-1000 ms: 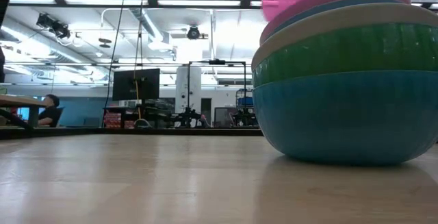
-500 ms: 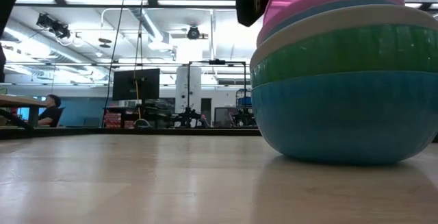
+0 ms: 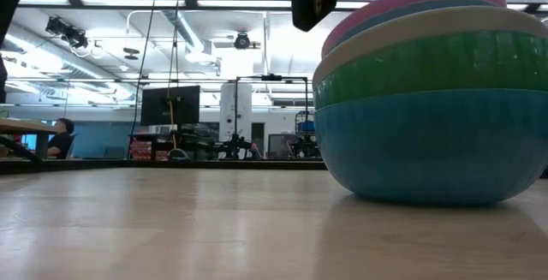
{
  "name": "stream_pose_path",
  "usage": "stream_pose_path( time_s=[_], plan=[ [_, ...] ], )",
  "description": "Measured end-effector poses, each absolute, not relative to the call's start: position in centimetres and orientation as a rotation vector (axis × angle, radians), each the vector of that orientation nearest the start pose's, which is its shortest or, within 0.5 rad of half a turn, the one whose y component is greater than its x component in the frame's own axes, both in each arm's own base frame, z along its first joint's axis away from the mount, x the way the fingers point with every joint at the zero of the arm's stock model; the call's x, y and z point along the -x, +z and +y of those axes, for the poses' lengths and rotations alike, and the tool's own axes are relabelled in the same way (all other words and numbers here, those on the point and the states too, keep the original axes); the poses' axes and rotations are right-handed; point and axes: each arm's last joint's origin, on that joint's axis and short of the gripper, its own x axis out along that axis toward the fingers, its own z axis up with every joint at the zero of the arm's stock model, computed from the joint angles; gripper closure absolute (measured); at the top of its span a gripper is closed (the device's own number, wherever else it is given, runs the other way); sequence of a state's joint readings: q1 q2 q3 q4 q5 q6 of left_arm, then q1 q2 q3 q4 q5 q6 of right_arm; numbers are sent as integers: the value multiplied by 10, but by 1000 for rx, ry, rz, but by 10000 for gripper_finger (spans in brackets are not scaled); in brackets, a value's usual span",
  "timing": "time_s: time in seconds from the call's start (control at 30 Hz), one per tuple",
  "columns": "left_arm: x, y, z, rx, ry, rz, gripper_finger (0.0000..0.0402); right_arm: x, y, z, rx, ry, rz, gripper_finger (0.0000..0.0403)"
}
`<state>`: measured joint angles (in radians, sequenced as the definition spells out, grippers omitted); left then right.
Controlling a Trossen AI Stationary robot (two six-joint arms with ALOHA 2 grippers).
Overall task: Nest bowls inside each other
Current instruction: Return to Home Position
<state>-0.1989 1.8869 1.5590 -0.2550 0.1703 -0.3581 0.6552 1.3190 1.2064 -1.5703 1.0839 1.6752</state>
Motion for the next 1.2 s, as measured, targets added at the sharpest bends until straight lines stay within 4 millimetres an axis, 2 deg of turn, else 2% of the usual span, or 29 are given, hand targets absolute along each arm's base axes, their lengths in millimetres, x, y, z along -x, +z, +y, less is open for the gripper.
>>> stream_pose_path(
  time_s=[0.17,0.23,0.3,0.37,0.5,0.57,0.67,0.73,0.8,0.87,0.93,1.0,1.07,1.2],
  plan=[
    [-422,278,-88,312,-228,669,301,-170,310,99,-216,-950,460,383],
    [-417,288,-86,274,-241,649,301,-171,311,99,-184,-939,468,383],
    [-406,312,-82,220,-236,589,300,-173,311,102,-137,-909,447,382],
    [-389,346,-77,155,-218,505,300,-176,313,104,-103,-888,385,382],
    [-338,405,-66,44,-159,379,300,-181,314,110,-60,-847,350,382],
    [-312,429,-63,9,-158,299,300,-186,316,113,-51,-831,319,382],
    [-277,452,-64,-65,-207,253,300,-197,323,118,18,-823,231,384],
    [-260,460,-64,-126,-219,237,300,-212,338,118,51,-805,246,384],
    [-251,470,-59,-147,-179,173,300,-231,356,116,90,-691,305,384],
    [-243,479,-52,-175,-143,110,300,-253,375,115,123,-441,285,383],
    [-239,487,-45,-195,-115,55,300,-269,395,110,147,-152,143,383],
    [-237,490,-37,-211,-92,35,300,-277,415,101,148,55,-53,384],
    [-239,491,-27,-212,-57,27,300,-280,429,85,144,159,-178,385],
    [-240,497,-3,-220,49,-21,300,-282,454,48,124,225,-239,387]
  ],
)
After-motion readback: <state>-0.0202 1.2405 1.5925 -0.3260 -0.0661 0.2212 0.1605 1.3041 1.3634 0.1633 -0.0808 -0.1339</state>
